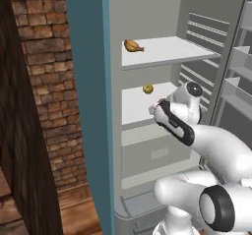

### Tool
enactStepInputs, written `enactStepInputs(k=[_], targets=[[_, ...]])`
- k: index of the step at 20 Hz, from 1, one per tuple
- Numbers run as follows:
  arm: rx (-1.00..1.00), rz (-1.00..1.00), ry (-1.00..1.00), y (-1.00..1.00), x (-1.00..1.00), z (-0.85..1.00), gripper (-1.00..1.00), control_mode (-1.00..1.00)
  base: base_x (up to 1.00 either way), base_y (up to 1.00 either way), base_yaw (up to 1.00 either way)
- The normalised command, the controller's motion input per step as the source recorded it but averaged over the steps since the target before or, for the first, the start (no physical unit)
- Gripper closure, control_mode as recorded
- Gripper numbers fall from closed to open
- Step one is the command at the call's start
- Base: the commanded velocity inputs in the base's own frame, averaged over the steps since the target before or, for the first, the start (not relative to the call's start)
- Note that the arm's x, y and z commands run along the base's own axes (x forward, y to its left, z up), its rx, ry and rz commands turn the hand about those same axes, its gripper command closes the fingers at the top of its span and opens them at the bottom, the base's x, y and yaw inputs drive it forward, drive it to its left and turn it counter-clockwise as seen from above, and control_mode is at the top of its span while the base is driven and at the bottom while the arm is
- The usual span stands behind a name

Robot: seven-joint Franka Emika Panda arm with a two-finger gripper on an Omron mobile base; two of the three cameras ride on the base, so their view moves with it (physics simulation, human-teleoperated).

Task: Transport the chicken drumstick and potato to the fridge. Place the chicken drumstick on the rack containing meat and place the potato on the rack containing the vegetable, ensuring meats and vegetables are on different racks.

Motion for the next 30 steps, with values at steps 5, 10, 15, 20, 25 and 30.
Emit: enactStepInputs(k=[5, 10, 15, 20, 25, 30], targets=[[0.0, 0.03, 0.03, -0.18, 0.67, -0.34, 1.0, -1.0, 0.0, 0.0, 0.0], [0.0, 0.01, 0.06, -0.11, 0.69, -0.37, 1.0, -1.0, 0.0, 0.0, 0.0], [0.0, 0.0, 0.05, 0.0, 0.74, -0.27, 1.0, -1.0, 0.0, 0.0, 0.0], [0.0, 0.0, 0.02, -0.06, 0.63, -0.41, 1.0, -1.0, 0.0, 0.0, 0.0], [0.0, 0.0, 0.03, -0.11, 0.55, -0.46, 1.0, -1.0, 0.0, 0.0, 0.0], [0.0, 0.0, 0.03, -0.1, 0.54, -0.43, 1.0, -1.0, 0.0, 0.0, 0.0]])
